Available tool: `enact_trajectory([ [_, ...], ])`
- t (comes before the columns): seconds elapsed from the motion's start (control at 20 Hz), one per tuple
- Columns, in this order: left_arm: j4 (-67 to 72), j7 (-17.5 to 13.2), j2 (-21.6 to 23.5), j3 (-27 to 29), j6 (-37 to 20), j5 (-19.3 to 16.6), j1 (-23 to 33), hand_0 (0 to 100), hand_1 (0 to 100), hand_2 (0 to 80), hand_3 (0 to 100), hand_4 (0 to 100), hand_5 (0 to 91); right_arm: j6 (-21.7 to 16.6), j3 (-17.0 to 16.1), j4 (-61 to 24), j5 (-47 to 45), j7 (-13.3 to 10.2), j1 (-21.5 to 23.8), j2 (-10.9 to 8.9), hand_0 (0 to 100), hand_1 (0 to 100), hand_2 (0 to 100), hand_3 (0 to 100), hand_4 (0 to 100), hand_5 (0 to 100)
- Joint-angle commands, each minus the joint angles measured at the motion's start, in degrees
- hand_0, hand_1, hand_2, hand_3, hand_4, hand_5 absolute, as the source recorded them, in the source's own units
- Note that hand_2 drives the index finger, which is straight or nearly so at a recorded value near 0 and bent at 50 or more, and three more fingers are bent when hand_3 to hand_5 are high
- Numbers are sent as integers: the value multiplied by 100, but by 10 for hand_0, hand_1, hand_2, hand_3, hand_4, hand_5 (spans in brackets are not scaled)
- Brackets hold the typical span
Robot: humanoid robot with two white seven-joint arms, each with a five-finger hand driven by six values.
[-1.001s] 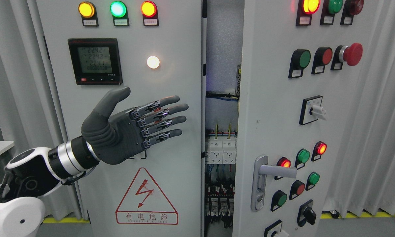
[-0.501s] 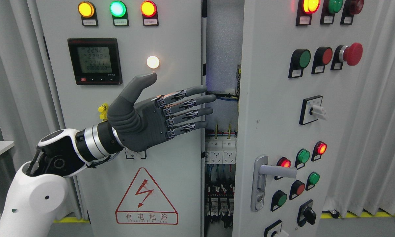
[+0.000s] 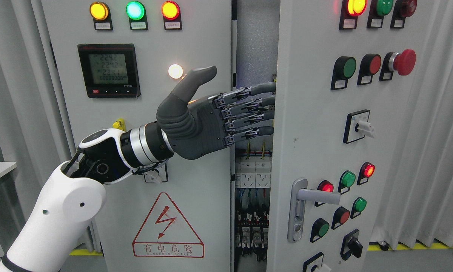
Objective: Open door with both hands
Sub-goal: 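Insert the left hand fingers into the gap behind the door edge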
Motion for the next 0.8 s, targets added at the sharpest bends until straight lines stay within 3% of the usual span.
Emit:
enact_trajectory([
  [0.0,314,-6,115,-1024,-29,159,-164,296,0,28,27,37,0,-3,0,132,0,1,-1,-18,219,0,0,0,0,0],
  [0.2,314,-15,124,-1357,-107,378,-347,296,0,28,28,37,0,-3,0,141,0,1,-1,-18,218,0,0,0,0,0],
  [0.5,314,-15,177,-2395,-907,993,-919,296,0,28,28,35,0,-3,0,141,0,1,-1,-18,218,0,0,0,0,0],
  [0.75,314,-6,150,-2527,-952,1012,-1033,296,0,28,28,35,0,-3,0,132,0,1,-1,-18,218,0,0,0,0,0],
])
